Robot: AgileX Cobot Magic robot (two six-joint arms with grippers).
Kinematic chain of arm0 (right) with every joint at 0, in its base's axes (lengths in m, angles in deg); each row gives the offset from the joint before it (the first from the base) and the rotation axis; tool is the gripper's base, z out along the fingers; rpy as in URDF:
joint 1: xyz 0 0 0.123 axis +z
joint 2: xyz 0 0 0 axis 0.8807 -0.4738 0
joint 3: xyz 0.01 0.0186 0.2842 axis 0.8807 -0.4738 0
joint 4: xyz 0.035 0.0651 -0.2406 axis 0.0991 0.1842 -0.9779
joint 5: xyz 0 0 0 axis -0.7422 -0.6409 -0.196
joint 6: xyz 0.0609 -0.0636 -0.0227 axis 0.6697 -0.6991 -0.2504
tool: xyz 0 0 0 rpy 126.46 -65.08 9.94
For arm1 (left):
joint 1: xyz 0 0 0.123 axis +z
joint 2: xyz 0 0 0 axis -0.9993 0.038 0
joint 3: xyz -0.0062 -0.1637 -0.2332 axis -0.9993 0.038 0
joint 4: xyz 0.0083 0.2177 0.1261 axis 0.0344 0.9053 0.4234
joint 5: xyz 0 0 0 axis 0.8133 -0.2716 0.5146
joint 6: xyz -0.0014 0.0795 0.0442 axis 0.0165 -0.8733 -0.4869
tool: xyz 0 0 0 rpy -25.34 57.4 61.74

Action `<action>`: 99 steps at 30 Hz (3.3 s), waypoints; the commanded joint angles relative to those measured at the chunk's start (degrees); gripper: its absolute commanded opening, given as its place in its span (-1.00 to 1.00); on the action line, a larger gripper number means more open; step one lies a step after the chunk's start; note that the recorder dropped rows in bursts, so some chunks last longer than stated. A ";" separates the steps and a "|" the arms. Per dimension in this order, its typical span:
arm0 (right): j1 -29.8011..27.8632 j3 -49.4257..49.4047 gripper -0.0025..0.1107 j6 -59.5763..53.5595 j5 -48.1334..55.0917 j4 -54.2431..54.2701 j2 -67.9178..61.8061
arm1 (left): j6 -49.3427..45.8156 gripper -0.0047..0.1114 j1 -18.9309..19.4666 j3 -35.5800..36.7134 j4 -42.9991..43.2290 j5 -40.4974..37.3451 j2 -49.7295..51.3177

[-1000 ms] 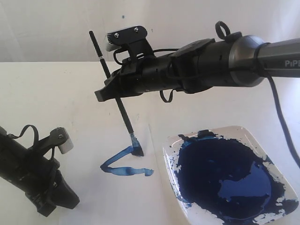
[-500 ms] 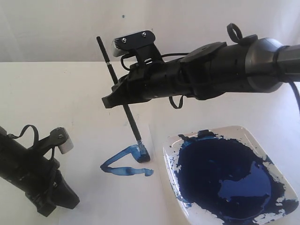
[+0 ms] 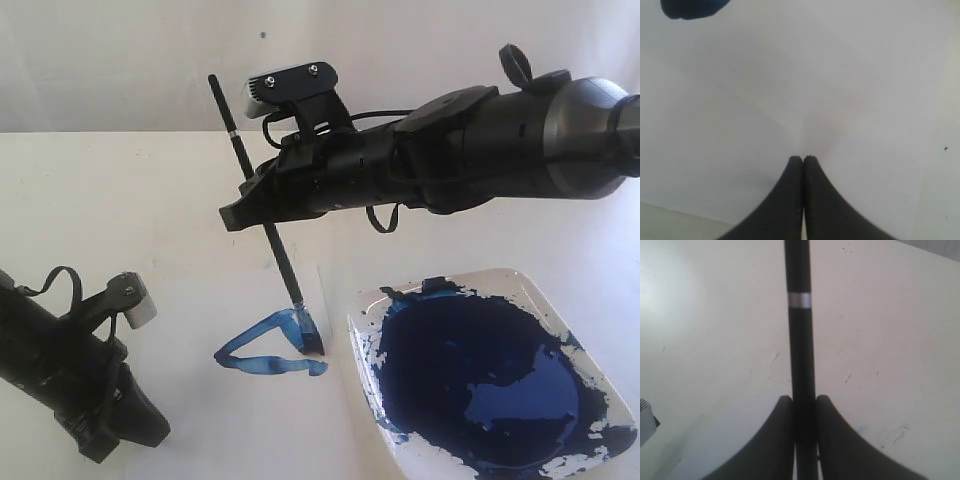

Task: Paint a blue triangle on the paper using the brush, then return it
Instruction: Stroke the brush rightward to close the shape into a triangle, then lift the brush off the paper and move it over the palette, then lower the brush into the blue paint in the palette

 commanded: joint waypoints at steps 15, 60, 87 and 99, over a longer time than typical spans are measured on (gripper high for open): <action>-0.26 -0.37 -0.96 5.76 1.58 -5.73 0.75 | -0.02 -0.92 -0.09 0.36 -0.11 -1.79 -0.32; -0.26 -3.04 -0.96 8.75 5.67 -25.11 24.63 | 30.71 -0.92 -0.09 -13.51 18.78 -12.59 -25.28; -22.74 -5.00 -0.96 74.58 8.09 -57.18 30.81 | 31.25 -0.92 -0.09 -8.21 9.31 -10.03 -40.36; -33.56 -3.33 -0.96 92.63 10.52 -56.23 25.07 | 31.25 -0.92 -0.09 -8.21 8.77 -10.03 -40.36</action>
